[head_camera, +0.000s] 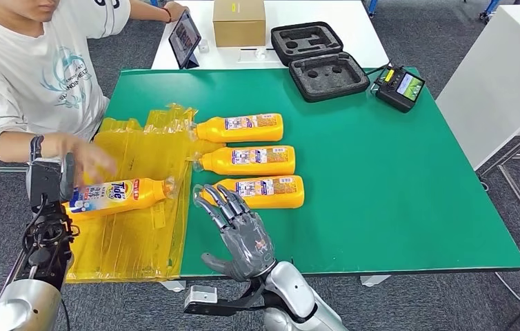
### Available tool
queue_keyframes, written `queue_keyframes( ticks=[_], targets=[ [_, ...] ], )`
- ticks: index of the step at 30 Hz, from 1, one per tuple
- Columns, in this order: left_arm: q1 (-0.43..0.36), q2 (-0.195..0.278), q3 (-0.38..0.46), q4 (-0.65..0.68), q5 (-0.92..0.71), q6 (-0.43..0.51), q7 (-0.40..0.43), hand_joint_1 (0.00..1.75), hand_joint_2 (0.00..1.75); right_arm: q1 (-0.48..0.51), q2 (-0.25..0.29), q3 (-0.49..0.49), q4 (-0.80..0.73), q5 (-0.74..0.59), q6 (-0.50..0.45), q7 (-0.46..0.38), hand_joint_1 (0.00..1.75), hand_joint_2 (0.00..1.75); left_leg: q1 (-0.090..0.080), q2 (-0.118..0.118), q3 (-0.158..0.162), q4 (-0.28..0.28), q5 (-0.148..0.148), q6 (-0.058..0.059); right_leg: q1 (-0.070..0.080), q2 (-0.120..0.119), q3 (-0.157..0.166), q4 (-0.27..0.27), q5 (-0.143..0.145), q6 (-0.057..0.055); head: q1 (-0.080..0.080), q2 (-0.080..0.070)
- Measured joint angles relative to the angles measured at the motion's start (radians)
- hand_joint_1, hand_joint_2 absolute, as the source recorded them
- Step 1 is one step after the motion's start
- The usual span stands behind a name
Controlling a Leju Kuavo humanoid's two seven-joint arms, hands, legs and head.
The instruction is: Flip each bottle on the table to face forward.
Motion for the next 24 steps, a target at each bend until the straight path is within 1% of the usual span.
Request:
queue_keyframes(
  ticks=[8, 11, 14, 19, 21, 23, 24],
  targets=[
    [0.005, -0.004, 0.005, -0.013, 0.0, 0.0, 0.0, 0.0, 0.0, -0.003, -0.004, 0.0, 0.012, 0.0, 0.0, 0.0, 0.0, 1.75, 0.0, 0.0, 0.0, 0.0, 0.0, 0.0, 0.0, 0.0, 0.0, 0.0, 0.0, 0.0, 0.0, 0.0],
    [0.01, -0.006, 0.005, -0.023, 0.018, 0.017, 0.0, 0.0, 0.0, -0.005, -0.005, -0.002, 0.014, 0.027, 0.011, 0.028, 0.0, 1.75, 0.0, 0.0, 0.0, 0.0, 0.0, 0.0, 0.0, 0.0, 0.0, 0.0, 0.0, 0.0, 0.0, 0.0],
    [0.026, -0.007, 0.001, -0.054, 0.058, 0.054, 0.0, 0.0, 0.0, -0.01, -0.007, -0.013, 0.021, 0.095, 0.038, 0.098, 0.0, 1.75, 0.0, 0.0, 0.0, 0.0, 0.0, 0.0, 0.0, 0.0, 0.0, 0.0, 0.0, 0.0, 0.0, 0.0],
    [0.076, -0.007, -0.033, -0.151, 0.164, 0.166, 0.0, 0.0, 0.0, -0.062, -0.029, -0.078, 0.065, 0.257, 0.136, 0.292, 0.0, 1.75, 0.0, -0.001, 0.0, 0.0, 0.0, 0.0, 0.0, 0.0, 0.0, 0.0, 0.0, 0.0, 0.0, 0.0],
    [0.092, -0.007, -0.044, -0.182, 0.183, 0.186, 0.0, 0.0, 0.0, -0.089, -0.041, -0.115, 0.093, 0.292, 0.165, 0.344, 0.0, 1.75, 0.0, -0.001, 0.0, 0.0, 0.0, 0.0, 0.0, -0.001, 0.0, 0.0, 0.0, 0.001, 0.0, 0.0],
    [0.106, -0.007, -0.054, -0.209, 0.194, 0.192, 0.0, 0.0, 0.0, -0.114, -0.054, -0.154, 0.122, 0.315, 0.181, 0.374, 0.0, 1.75, 0.0, -0.001, 0.0, 0.0, 0.0, 0.0, 0.0, -0.001, 0.0, 0.0, 0.001, 0.001, 0.0, 0.0],
    [0.112, -0.007, -0.06, -0.222, 0.198, 0.195, 0.0, 0.0, 0.44, -0.127, -0.059, -0.172, 0.136, 0.323, 0.186, 0.381, 0.0, 1.75, -0.001, -0.001, 0.0, 0.0, 0.0, 0.0, 0.0, -0.001, 0.0, 0.0, 0.001, 0.002, 0.0, 0.0]
  ],
)
